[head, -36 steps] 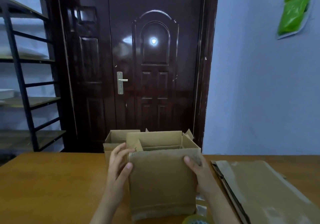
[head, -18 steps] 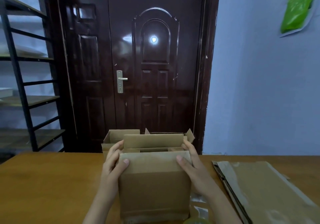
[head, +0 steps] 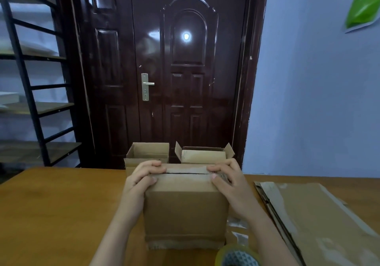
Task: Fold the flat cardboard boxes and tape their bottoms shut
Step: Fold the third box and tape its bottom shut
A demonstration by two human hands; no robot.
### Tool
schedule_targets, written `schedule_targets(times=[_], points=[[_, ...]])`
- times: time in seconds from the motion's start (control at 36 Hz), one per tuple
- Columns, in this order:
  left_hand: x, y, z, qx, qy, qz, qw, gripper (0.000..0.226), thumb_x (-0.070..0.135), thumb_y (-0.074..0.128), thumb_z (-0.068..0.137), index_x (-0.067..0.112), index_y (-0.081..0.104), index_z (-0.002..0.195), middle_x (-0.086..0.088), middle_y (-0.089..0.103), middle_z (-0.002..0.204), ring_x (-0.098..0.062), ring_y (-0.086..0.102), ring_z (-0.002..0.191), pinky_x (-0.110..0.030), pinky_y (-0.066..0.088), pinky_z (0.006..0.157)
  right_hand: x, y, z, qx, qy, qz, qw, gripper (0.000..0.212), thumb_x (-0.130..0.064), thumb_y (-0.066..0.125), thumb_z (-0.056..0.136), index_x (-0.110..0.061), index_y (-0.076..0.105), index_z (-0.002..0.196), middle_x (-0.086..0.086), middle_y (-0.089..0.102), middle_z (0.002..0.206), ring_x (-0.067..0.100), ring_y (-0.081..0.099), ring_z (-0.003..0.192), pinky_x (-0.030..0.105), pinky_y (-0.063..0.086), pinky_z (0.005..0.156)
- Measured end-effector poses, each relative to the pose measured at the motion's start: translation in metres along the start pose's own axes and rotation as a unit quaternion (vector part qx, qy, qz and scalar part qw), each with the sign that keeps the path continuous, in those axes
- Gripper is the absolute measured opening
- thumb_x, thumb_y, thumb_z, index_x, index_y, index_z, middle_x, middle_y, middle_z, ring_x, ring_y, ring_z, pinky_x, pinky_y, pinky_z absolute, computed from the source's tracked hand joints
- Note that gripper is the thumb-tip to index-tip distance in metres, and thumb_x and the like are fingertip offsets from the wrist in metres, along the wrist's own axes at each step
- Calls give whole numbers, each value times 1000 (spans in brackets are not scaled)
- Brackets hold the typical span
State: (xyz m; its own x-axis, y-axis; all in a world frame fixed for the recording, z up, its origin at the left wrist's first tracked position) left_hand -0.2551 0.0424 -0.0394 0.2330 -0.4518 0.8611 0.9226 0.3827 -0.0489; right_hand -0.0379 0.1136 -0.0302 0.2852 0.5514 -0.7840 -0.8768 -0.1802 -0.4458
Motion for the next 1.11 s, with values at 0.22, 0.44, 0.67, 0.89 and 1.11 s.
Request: schedule_targets(times=[0.22, 0.44, 0.67, 0.89, 1.11], points=[[2, 0, 4, 1, -12, 57, 998, 31, -10, 45, 88, 2, 74, 87, 2, 65, 114, 11, 56, 97, 0, 37, 79, -4, -2, 0, 5, 0, -1, 1000, 19, -17, 53, 94, -20, 68, 105, -11, 46, 105, -3, 45, 105, 10, 35, 81], [5, 1, 1, 13, -14, 59, 998, 31, -5, 48, 89, 10, 74, 85, 8, 65, 114, 12, 55, 100, -8, 36, 86, -2, 0, -2, 16, 15, -12, 1000, 23, -20, 47, 96, -21, 67, 109, -11, 47, 105, -7, 44, 104, 5, 35, 76], [7, 4, -4, 4, -21, 66, 998, 28, 3, 49, 92, 13, 74, 86, 5, 62, 121, 4, 50, 111, -11, 33, 89, -3, 1, -1, 33, 22, -30, 999, 27, -17, 45, 97, -18, 67, 111, -7, 48, 105, -10, 43, 96, 2, 33, 71], [13, 3, -1, -81, -38, 232, 969, 27, 13, 43, 99, 17, 69, 105, 7, 50, 137, -11, 43, 123, -28, 30, 102, -4, 2, -2, 14, 24, -157, 987, 31, -27, 36, 100, -23, 62, 116, -9, 48, 105, 12, 52, 98, 30, 46, 81], [65, 14, 13, -151, 48, 569, 807, 36, 14, 42, 90, 25, 59, 120, 4, 57, 128, -21, 43, 125, -47, 28, 108, -26, -7, 3, -62, 60, -226, 970, 38, -32, 42, 98, -23, 50, 133, -2, 54, 135, 19, 50, 121, 44, 40, 103]])
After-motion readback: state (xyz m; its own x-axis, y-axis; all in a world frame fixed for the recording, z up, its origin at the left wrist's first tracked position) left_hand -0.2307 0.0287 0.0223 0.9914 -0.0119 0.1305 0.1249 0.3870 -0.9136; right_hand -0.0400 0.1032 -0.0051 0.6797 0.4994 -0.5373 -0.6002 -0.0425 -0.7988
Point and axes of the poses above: each hand's wrist, its own z-axis towards the middle knuckle, its own y-axis out of the palm, x = y × z, the point moved 6 cm from there along z, towards the middle knuckle
